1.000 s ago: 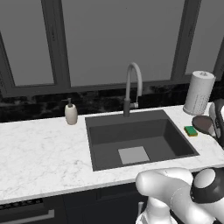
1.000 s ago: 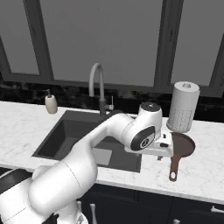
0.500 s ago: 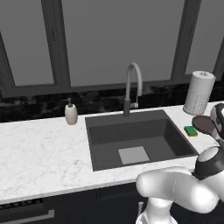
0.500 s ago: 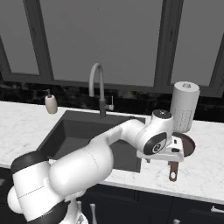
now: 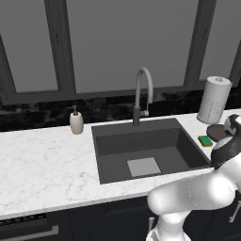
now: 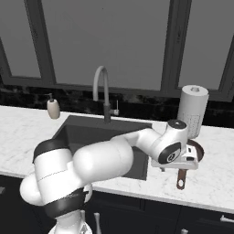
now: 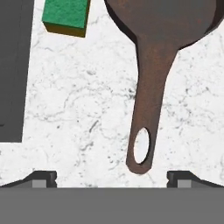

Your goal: Pick the pan and sponge and place them into the sink. Then turn on the water.

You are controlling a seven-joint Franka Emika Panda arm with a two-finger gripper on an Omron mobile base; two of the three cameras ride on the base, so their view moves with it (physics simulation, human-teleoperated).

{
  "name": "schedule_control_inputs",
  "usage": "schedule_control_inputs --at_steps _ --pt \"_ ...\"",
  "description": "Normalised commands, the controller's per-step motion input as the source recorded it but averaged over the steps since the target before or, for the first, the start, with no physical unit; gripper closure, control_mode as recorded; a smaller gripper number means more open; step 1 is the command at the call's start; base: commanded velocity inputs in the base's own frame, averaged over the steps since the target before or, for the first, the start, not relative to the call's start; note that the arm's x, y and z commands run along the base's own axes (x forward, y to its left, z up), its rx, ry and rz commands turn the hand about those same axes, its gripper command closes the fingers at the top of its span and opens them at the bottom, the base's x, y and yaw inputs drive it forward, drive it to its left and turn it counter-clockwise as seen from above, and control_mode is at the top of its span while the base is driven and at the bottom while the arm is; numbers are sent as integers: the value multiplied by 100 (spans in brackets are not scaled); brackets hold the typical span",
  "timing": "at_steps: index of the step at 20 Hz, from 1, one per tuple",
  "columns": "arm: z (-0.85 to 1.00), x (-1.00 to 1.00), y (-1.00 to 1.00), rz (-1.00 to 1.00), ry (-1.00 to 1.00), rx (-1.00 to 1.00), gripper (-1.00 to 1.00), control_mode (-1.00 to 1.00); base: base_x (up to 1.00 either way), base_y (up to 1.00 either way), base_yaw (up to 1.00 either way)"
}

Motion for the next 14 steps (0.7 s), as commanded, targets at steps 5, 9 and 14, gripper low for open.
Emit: schedule_control_inputs --at_steps 5,9,14 --pt "-26 33 -20 0 0 0 -100 -100 0 0 0" --pt "-24 35 -14 0 0 0 -100 -100 0 0 0" --pt "-23 34 -8 0 2 0 -100 -100 0 0 0"
